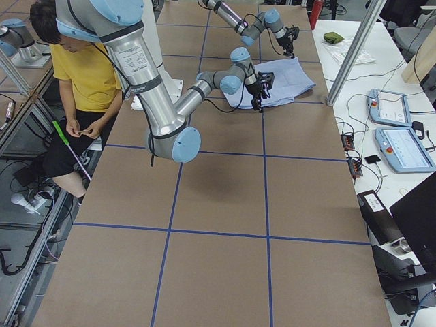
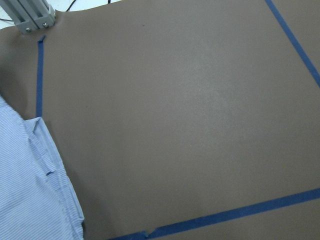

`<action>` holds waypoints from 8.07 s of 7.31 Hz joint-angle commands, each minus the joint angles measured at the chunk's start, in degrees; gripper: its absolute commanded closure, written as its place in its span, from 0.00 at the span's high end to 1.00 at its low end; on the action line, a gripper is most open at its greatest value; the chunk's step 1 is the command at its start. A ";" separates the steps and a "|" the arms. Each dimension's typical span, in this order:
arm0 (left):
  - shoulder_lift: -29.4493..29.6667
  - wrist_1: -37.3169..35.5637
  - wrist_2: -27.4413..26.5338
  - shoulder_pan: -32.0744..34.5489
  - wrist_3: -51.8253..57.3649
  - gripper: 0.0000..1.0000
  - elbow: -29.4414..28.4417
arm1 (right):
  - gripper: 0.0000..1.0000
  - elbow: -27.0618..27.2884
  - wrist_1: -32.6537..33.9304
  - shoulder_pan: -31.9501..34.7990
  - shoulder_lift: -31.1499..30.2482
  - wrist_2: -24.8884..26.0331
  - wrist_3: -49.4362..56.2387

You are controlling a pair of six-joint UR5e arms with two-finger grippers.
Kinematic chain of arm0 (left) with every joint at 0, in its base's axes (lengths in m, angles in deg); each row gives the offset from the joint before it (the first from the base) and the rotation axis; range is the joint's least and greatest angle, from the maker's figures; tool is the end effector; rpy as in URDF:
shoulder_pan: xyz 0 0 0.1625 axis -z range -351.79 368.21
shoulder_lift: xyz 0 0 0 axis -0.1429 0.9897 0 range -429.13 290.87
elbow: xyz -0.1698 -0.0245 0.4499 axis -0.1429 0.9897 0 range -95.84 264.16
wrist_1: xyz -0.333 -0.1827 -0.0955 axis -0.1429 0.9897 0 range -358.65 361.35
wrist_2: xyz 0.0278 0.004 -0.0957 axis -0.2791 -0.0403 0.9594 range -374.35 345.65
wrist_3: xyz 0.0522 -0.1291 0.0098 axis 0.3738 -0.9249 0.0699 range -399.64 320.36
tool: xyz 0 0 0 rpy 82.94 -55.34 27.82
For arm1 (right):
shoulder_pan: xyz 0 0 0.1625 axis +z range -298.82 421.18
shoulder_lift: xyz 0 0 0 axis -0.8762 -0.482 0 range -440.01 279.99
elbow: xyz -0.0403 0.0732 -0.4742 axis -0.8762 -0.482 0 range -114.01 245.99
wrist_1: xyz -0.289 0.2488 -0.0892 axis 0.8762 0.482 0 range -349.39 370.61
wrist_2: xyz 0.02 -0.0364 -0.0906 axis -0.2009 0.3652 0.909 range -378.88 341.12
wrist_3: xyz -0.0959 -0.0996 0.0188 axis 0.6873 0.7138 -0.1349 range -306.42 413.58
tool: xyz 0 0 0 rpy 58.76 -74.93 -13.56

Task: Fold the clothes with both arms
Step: 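Drag the shirt with the left gripper farther from the robot, rotating it upright, then release the shirt with the left gripper while the right gripper moves to its near corner, then lower the left gripper to the shirt's near edge beside the right gripper, then grasp the near edge with both grippers and lift it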

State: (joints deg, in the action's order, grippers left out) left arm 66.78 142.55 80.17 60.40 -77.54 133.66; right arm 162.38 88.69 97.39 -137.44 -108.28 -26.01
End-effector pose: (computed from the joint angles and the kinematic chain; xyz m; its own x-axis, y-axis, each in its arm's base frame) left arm 0.4452 -0.7729 0.4561 0.7969 0.2564 -0.5470 0.1926 0.7504 0.6323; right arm -0.4987 -0.5321 0.3475 0.6086 0.2216 0.7619 -0.4954 0.8562 0.1467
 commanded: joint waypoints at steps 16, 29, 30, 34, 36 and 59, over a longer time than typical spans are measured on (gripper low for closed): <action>-15.76 -0.32 8.66 0.81 3.27 1.00 23.18 | 0.77 -9.47 14.03 -18.54 13.04 11.00 -39.33; -16.20 -0.32 10.14 0.81 3.27 1.00 23.27 | 0.00 -13.34 12.10 -19.16 16.12 13.11 -39.07; -16.38 -0.32 11.90 0.81 3.18 1.00 24.49 | 0.00 -12.73 12.01 -19.16 16.21 13.11 -38.98; -30.48 -0.40 13.94 -5.41 -9.26 1.00 43.78 | 0.00 -11.76 12.01 -19.16 16.04 14.07 -38.54; -36.92 -0.23 6.86 -13.21 -20.31 1.00 51.20 | 0.00 -11.76 12.01 -19.16 15.95 14.08 -38.63; -28.07 -19.30 -3.46 -38.46 -52.54 0.00 70.37 | 0.00 25.98 13.06 -24.23 -10.74 16.08 -35.55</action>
State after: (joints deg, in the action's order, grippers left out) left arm 37.72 124.12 76.78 24.70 -129.09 202.28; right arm 180.64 101.28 75.99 -143.34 -93.69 -61.57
